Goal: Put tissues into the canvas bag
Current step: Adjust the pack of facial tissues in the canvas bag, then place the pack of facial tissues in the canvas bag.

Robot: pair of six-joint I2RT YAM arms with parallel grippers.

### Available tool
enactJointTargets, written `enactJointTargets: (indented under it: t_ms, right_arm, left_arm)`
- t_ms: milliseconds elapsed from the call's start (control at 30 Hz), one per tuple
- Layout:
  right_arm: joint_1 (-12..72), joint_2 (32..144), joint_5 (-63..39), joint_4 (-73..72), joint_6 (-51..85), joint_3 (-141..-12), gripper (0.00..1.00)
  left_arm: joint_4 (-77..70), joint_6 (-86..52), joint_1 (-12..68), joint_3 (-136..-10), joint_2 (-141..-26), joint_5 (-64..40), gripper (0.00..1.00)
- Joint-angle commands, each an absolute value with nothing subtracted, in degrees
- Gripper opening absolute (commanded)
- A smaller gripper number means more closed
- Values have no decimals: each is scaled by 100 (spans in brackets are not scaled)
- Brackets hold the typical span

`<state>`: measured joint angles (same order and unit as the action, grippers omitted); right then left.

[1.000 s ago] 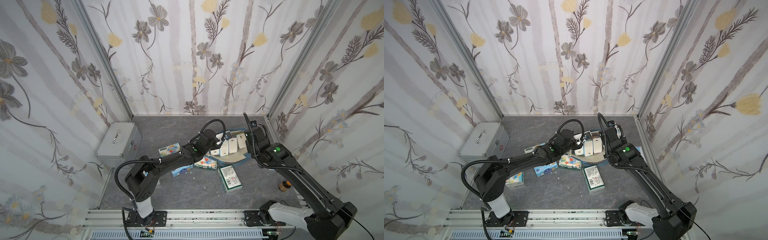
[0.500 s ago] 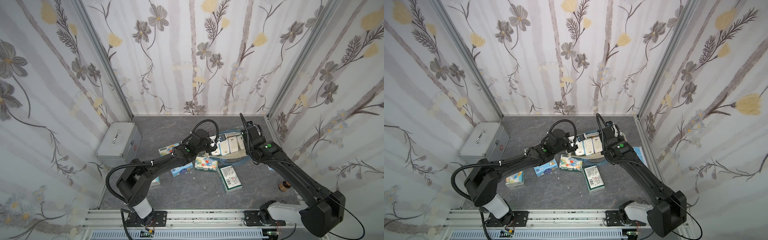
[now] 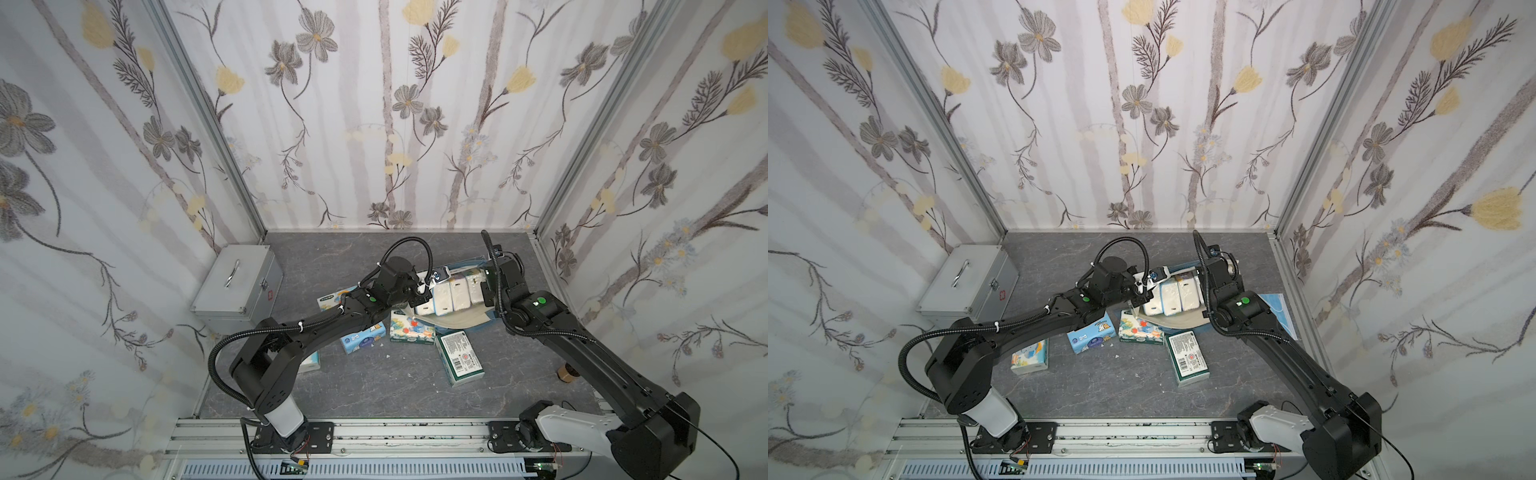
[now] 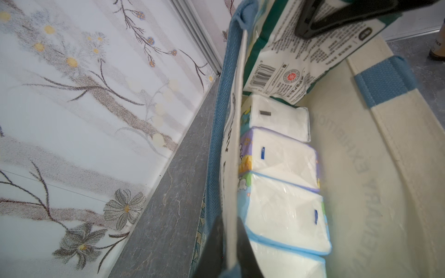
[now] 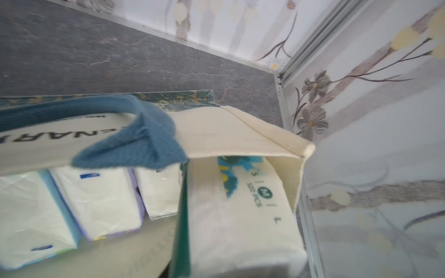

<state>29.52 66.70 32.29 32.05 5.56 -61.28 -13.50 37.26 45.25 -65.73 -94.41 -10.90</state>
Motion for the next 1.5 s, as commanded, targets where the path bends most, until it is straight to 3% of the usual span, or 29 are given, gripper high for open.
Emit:
enactJointTargets:
  t_ms: [0, 133, 367, 533, 767, 933, 1033, 1133, 1333, 1400, 1467]
  right_arm:
    - [2970, 6426, 2270, 2804, 739, -6211, 25]
    - [2962, 6368, 3410, 3263, 521, -6465, 20]
    - [2968, 6595, 4883, 3911, 291, -6624, 20]
    - [3009, 6741, 5527, 3882, 229, -6518, 19]
    - [3210, 7031, 6342, 3142, -253, -6177, 9]
    - [3250, 7658, 6323, 3041, -102, -6213, 7]
    - [3248, 7774, 5485, 2963, 130, -6182, 7]
    - [3239, 7571, 4509, 2715, 246, -6027, 13]
    - [2830, 7052, 3639, 2181, 393, -5580, 25]
    - [2643, 7033, 3497, 2331, 487, -5593, 45]
    - [2534, 7015, 3373, 2608, 562, -5700, 57]
  left_arm:
    - [-1917, 3621, 4527, -6574, -9411, -1584, 0]
    - [-1864, 3630, 4528, -6653, -9451, -1532, 0]
    - [-1759, 3713, 4526, -6697, -9496, -1426, 0]
    - [-1669, 3726, 4531, -6740, -9534, -1415, 0]
    - [-1601, 3753, 4530, -6798, -9555, -1458, 0]
    - [-1606, 3729, 4527, -6833, -9571, -1594, 0]
    - [-1608, 3701, 4526, -6838, -9589, -1650, 0]
    - [-1600, 3700, 4527, -6829, -9582, -1672, 0]
    - [-1569, 3744, 4519, -6828, -9575, -1683, 0]
    - [-1534, 3744, 4517, -6874, -9593, -1675, 0]
    - [-1284, 3619, 4513, -7071, -9629, -1568, 0]
